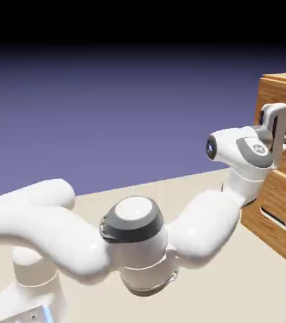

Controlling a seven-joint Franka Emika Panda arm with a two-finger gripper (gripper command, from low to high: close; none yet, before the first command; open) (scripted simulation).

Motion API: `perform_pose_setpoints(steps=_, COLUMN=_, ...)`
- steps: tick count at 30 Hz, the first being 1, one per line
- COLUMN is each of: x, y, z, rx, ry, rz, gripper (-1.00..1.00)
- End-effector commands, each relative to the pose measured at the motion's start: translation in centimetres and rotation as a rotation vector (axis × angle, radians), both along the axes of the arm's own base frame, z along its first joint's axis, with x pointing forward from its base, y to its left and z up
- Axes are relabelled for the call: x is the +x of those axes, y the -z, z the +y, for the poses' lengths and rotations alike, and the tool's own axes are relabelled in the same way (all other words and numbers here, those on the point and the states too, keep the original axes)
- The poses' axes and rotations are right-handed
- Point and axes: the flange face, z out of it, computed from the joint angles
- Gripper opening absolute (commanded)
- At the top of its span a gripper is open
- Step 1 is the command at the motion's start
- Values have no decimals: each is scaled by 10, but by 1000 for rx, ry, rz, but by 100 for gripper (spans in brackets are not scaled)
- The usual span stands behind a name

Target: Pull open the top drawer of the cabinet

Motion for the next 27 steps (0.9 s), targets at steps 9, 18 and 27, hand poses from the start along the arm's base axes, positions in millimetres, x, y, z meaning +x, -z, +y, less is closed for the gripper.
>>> perform_pose_setpoints(steps=9, x=-84, y=0, z=0, rx=0, ry=0, rz=1, gripper=-100)
perform_pose_setpoints(steps=18, x=-184, y=0, z=0, rx=0, ry=0, rz=1, gripper=-100)
perform_pose_setpoints(steps=27, x=-262, y=0, z=-1, rx=1, ry=0, rz=1, gripper=100)
